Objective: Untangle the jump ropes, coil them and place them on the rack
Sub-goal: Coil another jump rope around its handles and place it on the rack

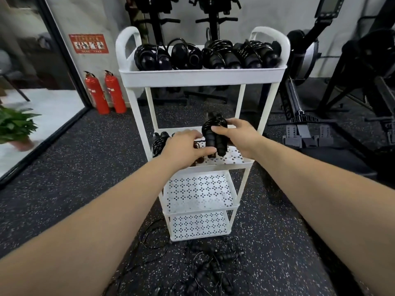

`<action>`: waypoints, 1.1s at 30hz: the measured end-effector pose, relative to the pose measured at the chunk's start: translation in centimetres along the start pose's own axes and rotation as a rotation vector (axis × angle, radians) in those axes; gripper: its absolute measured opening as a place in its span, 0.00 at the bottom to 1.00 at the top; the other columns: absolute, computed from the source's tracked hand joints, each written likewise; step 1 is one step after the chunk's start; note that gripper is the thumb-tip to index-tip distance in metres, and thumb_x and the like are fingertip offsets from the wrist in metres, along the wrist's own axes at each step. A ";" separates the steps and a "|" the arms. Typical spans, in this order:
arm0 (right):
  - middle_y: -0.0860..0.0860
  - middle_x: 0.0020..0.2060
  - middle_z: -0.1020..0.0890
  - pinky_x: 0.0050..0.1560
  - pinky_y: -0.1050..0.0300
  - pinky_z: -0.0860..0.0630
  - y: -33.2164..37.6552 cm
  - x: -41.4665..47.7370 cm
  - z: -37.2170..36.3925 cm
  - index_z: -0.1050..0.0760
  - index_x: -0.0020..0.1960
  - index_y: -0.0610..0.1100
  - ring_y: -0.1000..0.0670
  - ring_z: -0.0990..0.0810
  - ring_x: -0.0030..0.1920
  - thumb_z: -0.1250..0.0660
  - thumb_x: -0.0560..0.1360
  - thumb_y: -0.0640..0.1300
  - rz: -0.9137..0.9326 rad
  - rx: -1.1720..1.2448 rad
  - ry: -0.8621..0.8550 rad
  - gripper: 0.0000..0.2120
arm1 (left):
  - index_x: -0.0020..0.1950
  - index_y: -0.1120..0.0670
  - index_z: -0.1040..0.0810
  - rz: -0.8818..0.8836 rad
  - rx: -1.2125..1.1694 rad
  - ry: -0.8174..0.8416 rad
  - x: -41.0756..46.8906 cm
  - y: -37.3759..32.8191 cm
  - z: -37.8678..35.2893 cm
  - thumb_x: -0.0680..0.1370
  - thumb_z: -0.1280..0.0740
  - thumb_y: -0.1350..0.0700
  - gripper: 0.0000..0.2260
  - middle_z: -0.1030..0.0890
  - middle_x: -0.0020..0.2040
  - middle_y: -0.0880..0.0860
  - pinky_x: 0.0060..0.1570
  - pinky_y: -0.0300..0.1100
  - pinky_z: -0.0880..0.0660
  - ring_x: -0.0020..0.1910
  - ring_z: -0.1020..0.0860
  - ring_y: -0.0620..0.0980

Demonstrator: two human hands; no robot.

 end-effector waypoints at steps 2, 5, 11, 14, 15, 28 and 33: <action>0.44 0.55 0.12 0.64 0.47 0.17 -0.6 1.4 -0.1 0.23 0.71 0.48 0.45 0.11 0.56 0.17 0.74 0.48 -0.005 -0.052 0.012 0.28 | 0.72 0.48 0.22 -0.011 0.062 0.003 0.6 1.0 -0.7 0.75 0.28 0.30 0.32 0.21 0.70 0.51 0.69 0.55 0.26 0.69 0.23 0.55; 0.44 0.55 0.12 0.66 0.44 0.18 -2.2 3.2 -0.5 0.23 0.72 0.50 0.44 0.11 0.55 0.17 0.74 0.48 -0.040 -0.116 0.028 0.30 | 0.70 0.47 0.20 -0.041 0.172 0.017 0.7 1.5 -1.7 0.76 0.27 0.34 0.27 0.23 0.68 0.52 0.68 0.54 0.29 0.69 0.27 0.57; 0.42 0.57 0.12 0.67 0.42 0.18 -4.7 4.2 -1.6 0.18 0.64 0.45 0.40 0.13 0.60 0.25 0.82 0.44 -0.089 -0.097 0.117 0.12 | 0.70 0.43 0.22 0.021 0.254 -0.151 0.5 2.5 -1.0 0.76 0.28 0.35 0.25 0.22 0.66 0.49 0.68 0.55 0.34 0.69 0.27 0.55; 0.43 0.53 0.12 0.56 0.49 0.14 -5.5 4.0 -1.9 0.22 0.66 0.43 0.44 0.11 0.52 0.24 0.81 0.47 -0.119 -0.025 0.123 0.17 | 0.66 0.45 0.18 0.090 0.003 -0.152 0.7 3.4 -0.5 0.77 0.28 0.34 0.23 0.19 0.63 0.50 0.57 0.45 0.25 0.62 0.20 0.53; 0.43 0.51 0.13 0.48 0.53 0.14 -5.5 3.9 -2.0 0.23 0.65 0.41 0.48 0.12 0.47 0.24 0.81 0.48 -0.115 -0.012 0.112 0.18 | 0.66 0.46 0.17 0.099 -0.032 -0.170 0.8 3.6 -0.2 0.77 0.27 0.35 0.22 0.17 0.62 0.49 0.53 0.43 0.24 0.59 0.19 0.51; 0.45 0.62 0.23 0.49 0.46 0.30 -4.5 1.9 -3.8 0.31 0.66 0.45 0.39 0.22 0.60 0.48 0.88 0.63 0.170 -1.102 -0.119 0.23 | 0.68 0.44 0.19 -0.045 0.487 -0.206 0.7 3.5 -0.3 0.82 0.40 0.29 0.26 0.28 0.72 0.50 0.67 0.55 0.30 0.69 0.27 0.56; 0.42 0.63 0.24 0.58 0.43 0.26 -4.8 1.7 -2.7 0.26 0.67 0.41 0.38 0.24 0.64 0.49 0.88 0.58 0.210 -0.993 -0.134 0.23 | 0.68 0.43 0.18 -0.056 0.294 -0.261 0.8 3.0 0.3 0.82 0.39 0.31 0.24 0.24 0.69 0.46 0.70 0.55 0.35 0.69 0.28 0.53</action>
Point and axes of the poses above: each hand's wrist, its own x-axis towards the middle knuckle, its own z-axis out of the back of the hand, y = z × x, the point moved 5 cm from there along x, towards the middle knuckle
